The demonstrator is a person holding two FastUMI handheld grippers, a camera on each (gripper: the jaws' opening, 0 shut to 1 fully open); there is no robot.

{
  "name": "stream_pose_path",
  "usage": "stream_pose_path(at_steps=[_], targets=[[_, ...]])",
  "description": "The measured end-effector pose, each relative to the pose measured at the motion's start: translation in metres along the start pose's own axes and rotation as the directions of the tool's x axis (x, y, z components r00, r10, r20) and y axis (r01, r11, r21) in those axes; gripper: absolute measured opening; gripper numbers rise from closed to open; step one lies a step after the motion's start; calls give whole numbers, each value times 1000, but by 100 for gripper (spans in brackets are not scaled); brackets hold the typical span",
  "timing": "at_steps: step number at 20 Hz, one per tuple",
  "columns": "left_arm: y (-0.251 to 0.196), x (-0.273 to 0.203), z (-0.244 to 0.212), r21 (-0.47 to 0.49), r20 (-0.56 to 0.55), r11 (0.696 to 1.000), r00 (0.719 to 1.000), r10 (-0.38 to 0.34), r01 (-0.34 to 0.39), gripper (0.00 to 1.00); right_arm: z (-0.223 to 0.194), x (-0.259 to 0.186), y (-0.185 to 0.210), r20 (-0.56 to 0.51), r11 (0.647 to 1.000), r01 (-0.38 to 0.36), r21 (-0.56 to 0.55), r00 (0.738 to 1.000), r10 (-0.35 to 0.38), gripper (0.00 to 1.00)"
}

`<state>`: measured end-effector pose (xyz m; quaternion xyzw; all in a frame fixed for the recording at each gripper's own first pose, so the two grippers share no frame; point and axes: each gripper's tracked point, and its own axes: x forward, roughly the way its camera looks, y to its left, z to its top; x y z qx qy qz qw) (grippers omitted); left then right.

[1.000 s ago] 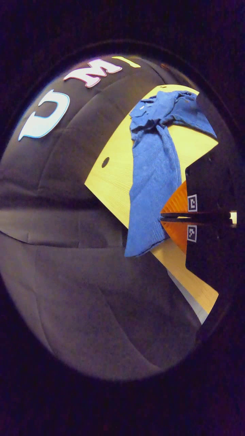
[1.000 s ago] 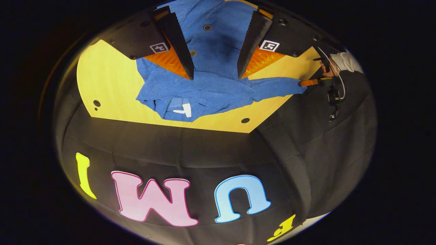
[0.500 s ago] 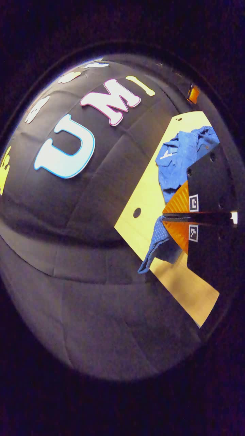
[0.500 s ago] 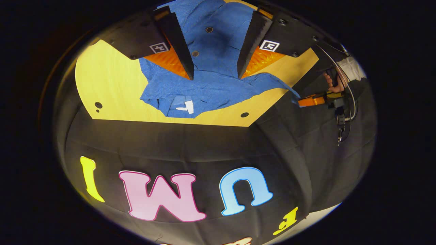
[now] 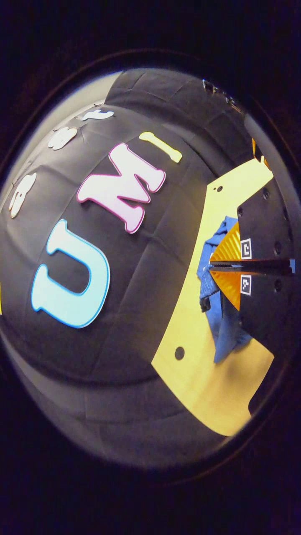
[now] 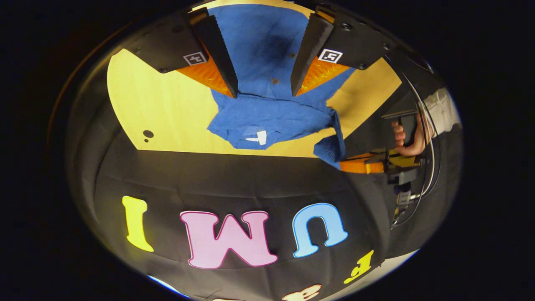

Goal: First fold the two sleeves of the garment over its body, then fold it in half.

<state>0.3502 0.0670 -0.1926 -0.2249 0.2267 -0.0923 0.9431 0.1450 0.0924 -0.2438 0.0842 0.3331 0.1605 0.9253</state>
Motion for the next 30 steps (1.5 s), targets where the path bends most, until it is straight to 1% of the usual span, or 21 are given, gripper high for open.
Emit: stream_pose_path(at_steps=[3, 4, 5, 8, 10, 11, 12, 13, 14, 15, 16, 17, 18, 19, 20, 21, 23, 26, 28, 29, 30], targets=[[-53, 48, -30, 23, -74, 998, 995, -62, 64, 0, -18, -10, -29, -23, 1000, 25, 17, 999, -25, 82], [-72, 65, -39, 25, -93, 996, 992, -85, 88, 0, -22, -11, -39, -33, 999, 32, 30, 999, -31, 75], [-87, 82, -47, 28, -106, 994, 989, -103, 106, 0, -26, -12, -50, -40, 998, 39, 41, 999, -37, 75], [-116, 123, -88, 46, -207, 991, 972, -112, 123, 0, -34, -18, -80, -59, 997, 56, 49, 997, -53, 75], [-126, 145, -125, 54, -305, 989, 945, -114, 137, 0, -39, -20, -97, -68, 997, 63, 36, 996, -61, 75], [-131, 154, -155, 38, -386, 988, 915, -122, 147, 0, -42, -20, -107, -75, 997, 67, 27, 995, -65, 74], [-131, 155, -185, 24, -478, 989, 870, -118, 148, 0, -45, -17, -114, -89, 997, 69, 24, 994, -66, 74], [-126, 154, -210, 25, -541, 991, 836, -96, 130, 0, -49, -16, -118, -101, 997, 66, 27, 993, -63, 74], [-119, 155, -232, 27, -576, 994, 814, -74, 109, 0, -51, -14, -122, -108, 998, 61, 33, 993, -57, 75], [-117, 154, -248, 6, -600, 995, 796, -74, 97, 0, -52, -13, -126, -114, 998, 58, 35, 992, -54, 75], [-116, 152, -250, -25, -611, 997, 788, -74, 75, 0, -55, -12, -130, -121, 998, 56, 36, 991, -52, 82], [-118, 153, -253, -61, -602, 995, 793, -95, 73, 6, -59, -12, -132, -128, 998, 54, 38, 991, -49, 81], [-122, 152, -248, -85, -587, 994, 802, -107, 71, 26, -63, -9, -133, -135, 998, 49, 41, 990, -43, 81], [-124, 151, -239, -83, -570, 994, 814, -111, 77, 46, -68, -9, -133, -144, 998, 42, 44, 989, -35, 81], [-122, 145, -233, -56, -559, 995, 824, -98, 81, 66, -73, -8, -131, -153, 998, 34, 50, 988, -26, 82], [-115, 140, -228, -9, -548, 998, 834, -64, 70, 86, -78, -7, -128, -162, 998, 23, 61, 987, -13, 82], [-103, 113, -218, 77, -545, 996, 838, -1, 52, 85, -87, -4, -122, -184, 996, 8, 89, 983, 8, 81], [-75, 38, -212, 167, -535, 986, 839, 105, -17, 85, -102, -3, -117, -216, 996, 9, 90, 976, 11, 82], [-43, -26, -222, 205, -543, 973, 814, 204, -107, 85, -118, -9, -114, -253, 997, 19, 71, 968, -1, 82], [-24, -58, -233, 223, -555, 962, 791, 257, -156, 81, -131, -13, -114, -281, 998, 27, 58, 960, -10, 82], [-4, -90, -246, 247, -568, 948, 763, 309, -200, 85, -142, -16, -117, -308, 998, 41, 43, 951, -26, 82]])
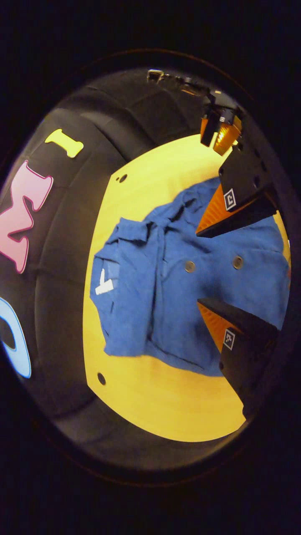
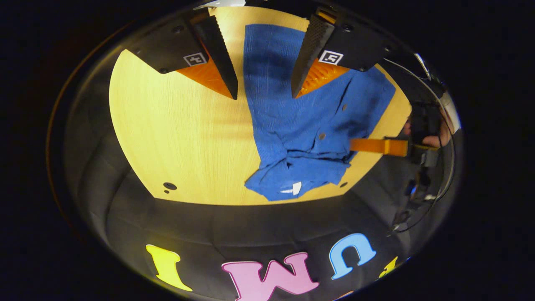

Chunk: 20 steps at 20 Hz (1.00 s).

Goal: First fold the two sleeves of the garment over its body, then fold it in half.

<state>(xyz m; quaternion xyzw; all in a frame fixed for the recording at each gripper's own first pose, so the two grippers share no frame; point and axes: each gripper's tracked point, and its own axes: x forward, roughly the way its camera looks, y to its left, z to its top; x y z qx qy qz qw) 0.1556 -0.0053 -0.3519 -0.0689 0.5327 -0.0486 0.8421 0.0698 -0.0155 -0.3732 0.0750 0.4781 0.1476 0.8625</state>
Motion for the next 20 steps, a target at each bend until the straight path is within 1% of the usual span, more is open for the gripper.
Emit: stream_pose_path(at_steps=[1, 3, 4, 5, 6, 8, 10, 12, 13, 15, 16, 18, 19, 20], targets=[[23, -10, -30, -6, -33, 999, 998, 53, -54, 85, -11, -1, -1, -27, 1000, 9, -9, 1000, -10, 82], [60, -21, -82, -23, -95, 990, 986, 134, -137, 85, -34, -1, -4, -80, 999, 37, -13, 996, -38, 82], [77, -23, -104, -43, -127, 985, 979, 161, -167, 85, -46, 0, -4, -118, 999, 45, -5, 992, -45, 82], [89, -26, -123, -79, -162, 980, 972, 171, -185, 85, -59, -7, 0, -159, 999, 52, 2, 986, -51, 82], [94, -26, -134, -117, -186, 976, 969, 161, -184, 85, -68, -6, 1, -182, 998, 62, 4, 981, -61, 83], [101, -23, -149, -148, -240, 971, 959, 148, -187, 85, -86, -7, 5, -228, 997, 78, 5, 971, -75, 83], [117, -18, -157, -116, -260, 969, 948, 184, -220, 85, -105, -9, 5, -284, 995, 92, 23, 955, -82, 83], [129, -21, -164, -87, -281, 963, 934, 221, -254, 85, -114, -13, 3, -304, 993, 115, 30, 947, -100, 83], [130, -19, -163, -79, -280, 965, 934, 219, -250, 85, -117, -14, 2, -310, 992, 121, 34, 945, -105, 83], [136, -17, -170, -61, -314, 965, 923, 224, -255, 85, -121, -15, -1, -319, 990, 138, 41, 940, -118, 83], [136, -18, -169, -70, -306, 967, 928, 213, -246, 85, -123, -13, -1, -326, 989, 145, 41, 937, -124, 83], [142, -19, -168, -63, -317, 968, 924, 213, -245, 86, -127, -13, -4, -339, 986, 164, 41, 930, -140, 83], [145, -20, -170, -57, -318, 967, 923, 217, -247, 88, -131, -13, -2, -349, 985, 166, 52, 927, -138, 83], [145, -21, -174, -58, -325, 969, 922, 209, -240, 88, -133, -13, 0, -354, 983, 170, 67, 925, -136, 82]])
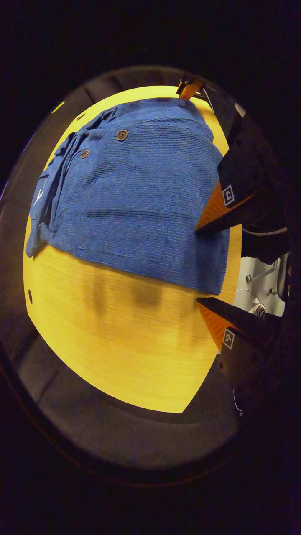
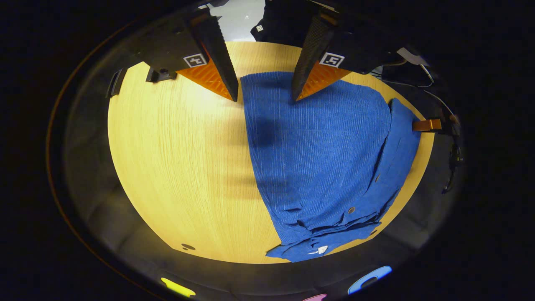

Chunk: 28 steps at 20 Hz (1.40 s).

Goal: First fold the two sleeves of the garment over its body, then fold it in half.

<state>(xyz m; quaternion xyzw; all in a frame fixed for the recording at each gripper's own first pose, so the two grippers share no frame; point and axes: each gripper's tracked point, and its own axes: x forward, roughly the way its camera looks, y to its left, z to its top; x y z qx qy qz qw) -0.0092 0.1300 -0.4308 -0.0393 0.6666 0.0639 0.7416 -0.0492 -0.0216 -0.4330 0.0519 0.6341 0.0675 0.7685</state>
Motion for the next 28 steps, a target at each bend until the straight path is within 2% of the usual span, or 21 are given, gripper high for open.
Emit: stream_pose_path(at_steps=[1, 2, 5, 10, 13, 15, 18, 19, 20, 22, 23, 24, 25, 28], targets=[[0, 0, -1, -1, -4, 1000, 1000, -8, 8, 88, 0, 2, 1, -3, 1000, -1, 11, 1000, 1, 77], [0, 1, -3, 2, -6, 1000, 1000, -21, 21, 88, -2, 3, 1, -11, 1000, 2, 13, 1000, -2, 82], [3, 3, -4, -26, -7, 999, 999, -46, 45, 88, -10, 5, 1, -26, 1000, 11, 13, 1000, -10, 83], [0, 3, -2, 65, -2, 997, 999, -47, 47, 84, -20, 15, -2, -59, 999, 42, 27, 997, -40, 83], [-4, 3, -2, 50, -10, 998, 999, -49, 49, 83, -19, 15, -1, -55, 998, 47, 30, 997, -45, 83], [-10, 0, -2, 47, -17, 997, 998, -59, 60, 74, -19, 16, -1, -62, 998, 51, 47, 997, -48, 83], [-25, 3, 4, 83, 17, 992, 995, -95, 93, 33, -16, 17, -1, -65, 998, 47, 48, 997, -44, 82], [-26, 4, 4, 88, 20, 992, 995, -94, 92, 20, -16, 17, 1, -65, 998, 38, 50, 997, -35, 71], [-26, 2, 4, 92, 21, 991, 995, -98, 96, 6, -13, 17, 4, -60, 997, 31, 75, 998, -26, 54], [-26, 1, 4, 84, 11, 989, 993, -121, 120, 7, -11, 18, 7, -78, 996, 13, 91, 997, -6, 20], [-27, -2, 7, 58, 16, 988, 989, -147, 146, 7, -10, 20, 7, -70, 992, 19, 123, 997, -11, 20], [-29, 1, 8, 18, 11, 985, 985, -174, 174, 6, -10, 19, 8, -70, 993, 19, 114, 998, -11, 4], [-30, 0, 7, -4, 14, 979, 979, -202, 202, 0, -9, 20, 8, -66, 995, 24, 93, 998, -18, 4], [-31, -6, 5, -52, 31, 967, 968, -249, 250, 0, -5, 17, 10, -36, 998, 38, 47, 999, -37, 1]])
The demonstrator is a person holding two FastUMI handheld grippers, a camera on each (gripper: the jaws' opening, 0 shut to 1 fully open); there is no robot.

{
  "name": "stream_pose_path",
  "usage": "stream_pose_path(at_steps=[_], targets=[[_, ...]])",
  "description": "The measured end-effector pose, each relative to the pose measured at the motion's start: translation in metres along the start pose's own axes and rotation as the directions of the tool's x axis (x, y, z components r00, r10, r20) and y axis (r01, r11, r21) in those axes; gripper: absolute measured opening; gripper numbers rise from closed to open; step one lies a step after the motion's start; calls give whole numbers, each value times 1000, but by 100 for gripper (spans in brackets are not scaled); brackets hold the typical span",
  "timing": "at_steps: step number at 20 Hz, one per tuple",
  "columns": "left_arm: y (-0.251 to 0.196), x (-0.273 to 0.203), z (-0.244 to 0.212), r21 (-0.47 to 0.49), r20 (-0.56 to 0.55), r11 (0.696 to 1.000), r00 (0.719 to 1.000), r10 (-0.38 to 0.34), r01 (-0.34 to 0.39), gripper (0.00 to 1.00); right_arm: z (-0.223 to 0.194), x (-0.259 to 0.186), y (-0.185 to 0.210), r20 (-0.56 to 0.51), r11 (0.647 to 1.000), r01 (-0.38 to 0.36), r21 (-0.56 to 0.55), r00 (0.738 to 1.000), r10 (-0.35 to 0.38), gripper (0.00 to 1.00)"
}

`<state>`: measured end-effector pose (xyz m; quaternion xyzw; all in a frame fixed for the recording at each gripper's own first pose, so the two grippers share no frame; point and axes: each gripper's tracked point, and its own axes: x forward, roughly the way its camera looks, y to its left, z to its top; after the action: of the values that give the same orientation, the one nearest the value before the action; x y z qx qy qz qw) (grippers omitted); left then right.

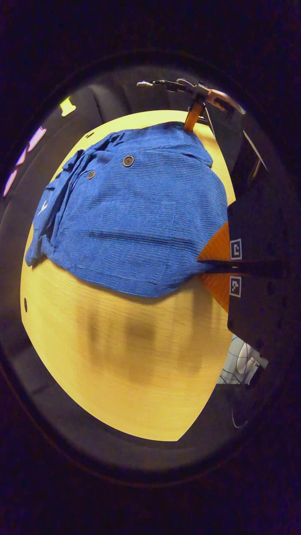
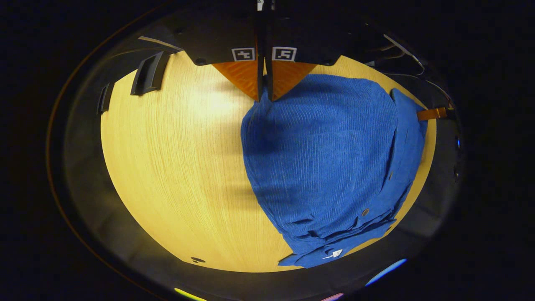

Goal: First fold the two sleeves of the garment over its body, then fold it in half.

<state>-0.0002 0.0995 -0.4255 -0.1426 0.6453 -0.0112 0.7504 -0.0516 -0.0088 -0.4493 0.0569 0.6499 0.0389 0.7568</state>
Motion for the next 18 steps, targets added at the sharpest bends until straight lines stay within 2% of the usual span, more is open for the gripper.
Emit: stream_pose_path(at_steps=[3, 6, 10, 12, 15, 18], targets=[[-10, -15, 3, 72, 37, 997, 999, -23, 21, 0, 15, -18, 11, 59, 1000, -13, 7, 998, 13, 1], [-28, -33, 24, 126, 78, 990, 994, -73, 63, 0, 42, -46, 26, 138, 999, -35, 7, 990, 33, 1], [-50, -73, 66, 180, 167, 975, 972, -164, 133, 0, 78, -86, 44, 236, 999, -47, -8, 971, 48, 1], [-51, -96, 90, 232, 225, 966, 960, -165, 111, 0, 94, -104, 50, 276, 999, -41, -21, 960, 46, 1], [-61, -124, 120, 269, 296, 954, 932, -211, 131, 0, 124, -131, 53, 359, 998, 6, -59, 933, 15, 1], [-65, -144, 151, 294, 349, 944, 903, -250, 147, 0, 160, -160, 64, 446, 994, 51, -100, 895, -1, 1]])
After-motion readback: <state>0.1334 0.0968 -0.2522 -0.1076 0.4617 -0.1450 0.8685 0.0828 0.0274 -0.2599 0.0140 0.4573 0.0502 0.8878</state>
